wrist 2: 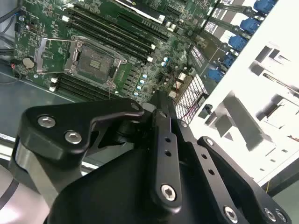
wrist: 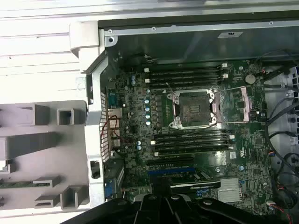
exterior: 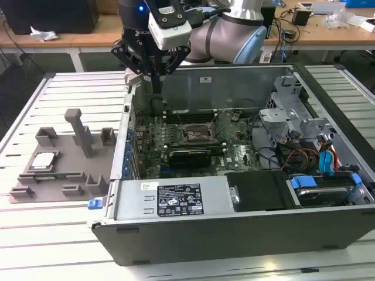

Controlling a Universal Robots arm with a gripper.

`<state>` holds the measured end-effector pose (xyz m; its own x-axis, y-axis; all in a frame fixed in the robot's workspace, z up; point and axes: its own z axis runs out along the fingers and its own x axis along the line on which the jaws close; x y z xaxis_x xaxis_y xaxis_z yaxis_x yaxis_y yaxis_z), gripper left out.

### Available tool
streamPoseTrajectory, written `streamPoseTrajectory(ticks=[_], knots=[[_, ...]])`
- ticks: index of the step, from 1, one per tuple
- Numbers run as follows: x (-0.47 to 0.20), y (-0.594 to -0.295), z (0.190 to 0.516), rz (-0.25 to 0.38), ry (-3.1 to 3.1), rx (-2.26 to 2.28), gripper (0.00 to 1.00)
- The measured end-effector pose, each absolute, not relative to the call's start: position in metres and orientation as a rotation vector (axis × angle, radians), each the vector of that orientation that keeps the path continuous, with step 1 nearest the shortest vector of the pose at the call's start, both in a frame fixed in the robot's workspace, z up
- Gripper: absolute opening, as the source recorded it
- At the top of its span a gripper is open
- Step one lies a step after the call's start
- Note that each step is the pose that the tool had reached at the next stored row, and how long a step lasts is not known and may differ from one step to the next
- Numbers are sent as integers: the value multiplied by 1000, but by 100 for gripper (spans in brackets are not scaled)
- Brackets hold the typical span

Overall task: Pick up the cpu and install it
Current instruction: 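Reach for the cpu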

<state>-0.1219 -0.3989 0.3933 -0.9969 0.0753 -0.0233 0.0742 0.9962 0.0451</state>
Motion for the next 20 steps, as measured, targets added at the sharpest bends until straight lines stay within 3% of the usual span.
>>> streamPoseTrajectory(ticks=[20], knots=[[-136, -399, 393, 69, 3114, 116, 11]])
